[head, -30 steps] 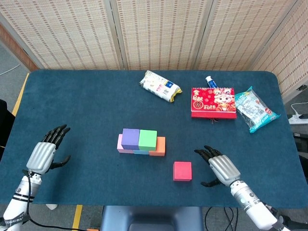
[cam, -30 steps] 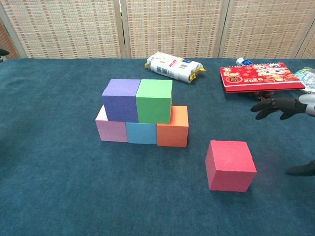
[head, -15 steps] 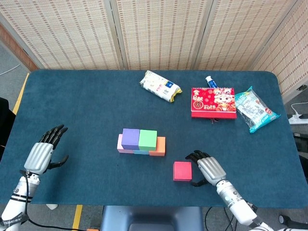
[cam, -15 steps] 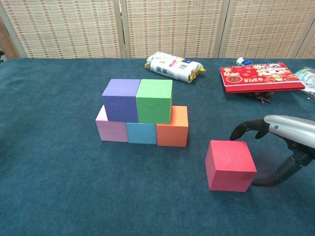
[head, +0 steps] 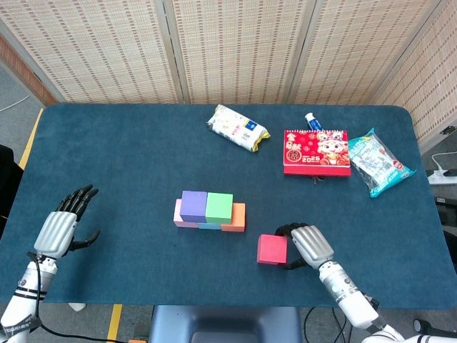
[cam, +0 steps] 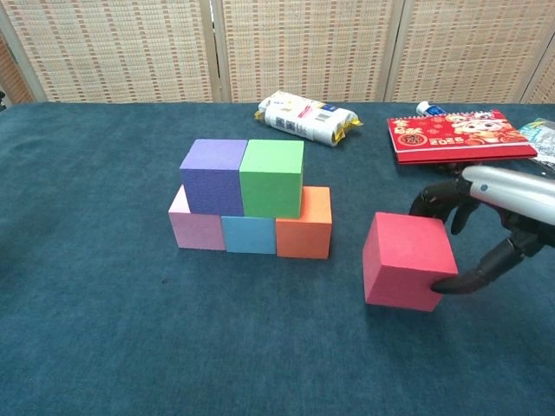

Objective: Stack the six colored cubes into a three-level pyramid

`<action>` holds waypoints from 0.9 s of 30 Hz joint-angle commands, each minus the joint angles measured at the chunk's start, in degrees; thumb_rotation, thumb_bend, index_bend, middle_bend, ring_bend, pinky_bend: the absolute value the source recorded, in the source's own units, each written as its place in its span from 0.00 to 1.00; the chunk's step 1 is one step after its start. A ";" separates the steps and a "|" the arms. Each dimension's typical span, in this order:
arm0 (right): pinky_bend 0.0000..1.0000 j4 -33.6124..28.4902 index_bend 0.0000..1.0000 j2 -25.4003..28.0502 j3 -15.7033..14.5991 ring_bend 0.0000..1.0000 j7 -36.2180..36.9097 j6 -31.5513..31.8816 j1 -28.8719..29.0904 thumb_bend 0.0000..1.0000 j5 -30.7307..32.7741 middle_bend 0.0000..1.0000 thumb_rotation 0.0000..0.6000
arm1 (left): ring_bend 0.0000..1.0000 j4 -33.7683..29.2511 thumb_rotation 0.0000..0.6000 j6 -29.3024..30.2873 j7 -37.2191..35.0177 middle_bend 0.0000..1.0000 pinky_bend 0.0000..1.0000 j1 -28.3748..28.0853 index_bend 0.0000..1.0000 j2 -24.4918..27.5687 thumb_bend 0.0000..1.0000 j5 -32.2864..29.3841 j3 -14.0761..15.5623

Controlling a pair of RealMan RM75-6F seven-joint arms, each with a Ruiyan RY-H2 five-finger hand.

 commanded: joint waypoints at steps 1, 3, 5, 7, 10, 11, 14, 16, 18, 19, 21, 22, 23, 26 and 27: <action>0.45 -10.82 0.62 9.71 5.19 0.42 2.11 -1.51 3.29 0.28 -1.09 0.48 1.00 | 0.00 -0.30 1.00 0.03 0.35 0.00 0.11 0.00 0.00 0.01 0.32 0.12 0.06; 0.45 -13.49 0.62 11.61 7.67 0.42 2.15 -3.07 5.18 0.28 0.93 0.48 1.00 | 0.00 -0.61 1.00 0.20 0.77 0.00 0.11 0.08 0.00 0.04 0.32 0.21 0.10; 0.45 -15.89 0.62 13.17 10.65 0.42 1.94 -5.13 7.70 0.28 4.45 0.48 1.00 | 0.00 -0.86 1.00 0.38 1.19 0.00 0.11 0.18 0.00 0.06 0.32 0.27 0.16; 0.45 -17.26 0.62 14.03 13.26 0.42 1.24 -6.80 10.20 0.28 8.52 0.48 1.00 | 0.00 -1.06 1.00 0.50 1.45 0.00 0.11 0.26 0.00 0.14 0.32 0.36 0.22; 0.45 -18.48 0.62 14.82 16.71 0.42 -0.44 -9.57 14.79 0.28 16.60 0.48 1.00 | 0.00 -1.34 1.00 0.67 1.86 0.00 0.11 0.40 0.00 0.29 0.32 0.52 0.35; 0.45 -18.58 0.62 14.91 17.79 0.42 -1.34 -10.42 16.80 0.28 20.16 0.48 1.00 | 0.00 -1.39 1.00 0.60 1.95 0.00 0.11 0.37 0.00 0.29 0.32 0.51 0.35; 0.45 -17.81 0.62 14.49 19.37 0.42 -4.32 -11.41 21.78 0.28 28.61 0.48 1.00 | 0.00 -1.60 1.00 0.37 2.10 0.00 0.11 0.36 0.00 0.30 0.32 0.44 0.45; 0.45 -16.47 0.61 13.45 19.66 0.42 -7.65 -10.84 25.78 0.28 34.67 0.48 1.00 | 0.00 -1.77 1.00 0.27 2.10 0.00 0.11 0.35 0.00 0.38 0.32 0.58 0.55; 0.45 -15.12 0.61 11.81 19.98 0.42 -10.23 -9.50 29.49 0.28 40.41 0.48 1.00 | 0.00 -1.64 1.00 0.25 2.13 0.00 0.11 0.30 0.00 0.27 0.32 0.69 0.57; 0.44 -14.56 0.61 11.16 20.06 0.42 -11.17 -9.10 31.00 0.28 42.82 0.48 1.00 | 0.00 -1.60 1.00 0.26 2.06 0.00 0.11 0.31 0.00 0.25 0.32 0.74 0.60; 0.43 -13.19 0.61 10.03 20.00 0.42 -13.47 -8.79 34.49 0.28 47.94 0.48 1.00 | 0.00 -1.46 1.00 0.28 1.95 0.00 0.11 0.32 0.00 0.18 0.32 0.79 0.62; 0.43 -12.55 0.61 9.65 19.93 0.42 -14.46 -8.73 35.93 0.28 49.86 0.48 1.00 | 0.00 -1.44 1.00 0.31 1.89 0.00 0.11 0.35 0.00 0.15 0.32 0.81 0.64; 0.42 -11.63 0.60 9.06 19.79 0.42 -15.75 -8.49 37.71 0.28 51.97 0.48 1.00 | 0.00 -1.38 1.00 0.32 1.81 0.00 0.11 0.39 0.00 0.13 0.32 0.81 0.67; 0.40 -9.26 0.60 7.57 19.30 0.42 -18.28 -8.09 41.43 0.28 56.32 0.48 1.00 | 0.00 -1.11 1.00 0.35 1.53 0.00 0.11 0.51 0.00 0.07 0.32 0.75 0.74; 0.40 -8.56 0.60 7.14 19.26 0.42 -18.60 -8.28 42.28 0.28 57.33 0.48 1.00 | 0.00 -1.01 1.00 0.38 1.42 0.00 0.11 0.55 0.00 0.01 0.32 0.71 0.73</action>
